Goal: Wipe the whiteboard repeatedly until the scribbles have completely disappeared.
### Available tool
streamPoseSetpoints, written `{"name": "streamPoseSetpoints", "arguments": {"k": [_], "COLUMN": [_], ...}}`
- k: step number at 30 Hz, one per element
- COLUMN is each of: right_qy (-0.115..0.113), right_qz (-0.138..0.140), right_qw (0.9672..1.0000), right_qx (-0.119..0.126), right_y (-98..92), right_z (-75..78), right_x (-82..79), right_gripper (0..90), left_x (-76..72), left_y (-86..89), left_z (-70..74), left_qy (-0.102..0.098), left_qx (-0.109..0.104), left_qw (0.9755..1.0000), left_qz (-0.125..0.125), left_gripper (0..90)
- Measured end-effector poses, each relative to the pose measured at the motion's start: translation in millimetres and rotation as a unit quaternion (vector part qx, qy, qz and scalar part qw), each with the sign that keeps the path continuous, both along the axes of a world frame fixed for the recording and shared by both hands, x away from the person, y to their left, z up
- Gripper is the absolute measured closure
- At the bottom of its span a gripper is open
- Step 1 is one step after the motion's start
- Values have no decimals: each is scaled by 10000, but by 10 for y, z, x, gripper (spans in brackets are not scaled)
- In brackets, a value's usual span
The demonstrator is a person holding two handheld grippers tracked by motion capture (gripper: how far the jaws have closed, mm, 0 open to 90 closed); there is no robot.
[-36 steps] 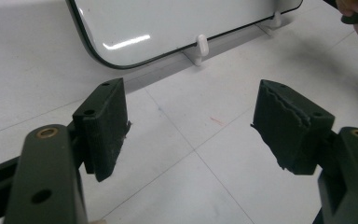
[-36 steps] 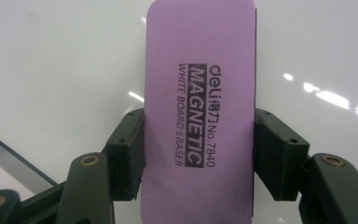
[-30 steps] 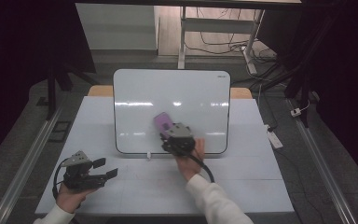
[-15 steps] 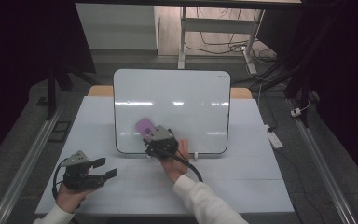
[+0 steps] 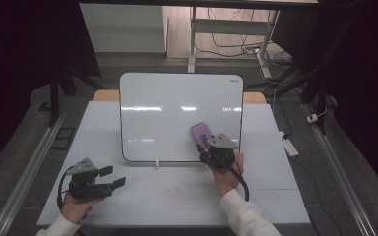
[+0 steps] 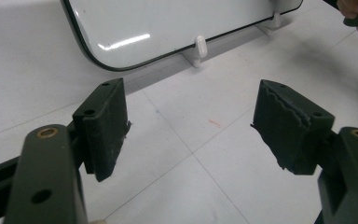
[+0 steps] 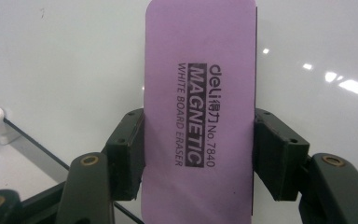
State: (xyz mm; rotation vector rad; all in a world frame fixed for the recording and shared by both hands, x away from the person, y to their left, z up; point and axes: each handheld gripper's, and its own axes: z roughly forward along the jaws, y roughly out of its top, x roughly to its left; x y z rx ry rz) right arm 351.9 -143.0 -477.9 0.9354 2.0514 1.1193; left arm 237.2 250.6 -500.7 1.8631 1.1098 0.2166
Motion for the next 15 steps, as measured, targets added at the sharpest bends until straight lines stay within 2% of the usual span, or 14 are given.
{"name": "streamPoseSetpoints", "arguments": {"k": [3,9,12,15], "right_qy": [28,-89,-15,163], "right_qz": [131,682,892,1017], "right_qw": [9994,9965,9946,9918], "right_qx": [305,476,540,756], "right_y": [-86,-50,-48,-95], "right_z": [33,161,150,134], "right_x": [-26,-251,-365,-421], "right_gripper": [404,404,404,404], "left_x": [8,23,25,27], "left_y": [-15,-48,-60,-69], "left_z": [8,44,55,67], "left_qy": [1,-30,-41,-57], "left_qx": [-32,-125,-140,-167], "left_qw": [10000,9999,9999,9998], "left_qz": [-9,-36,-47,-46], "left_gripper": [268,268,268,268]}}
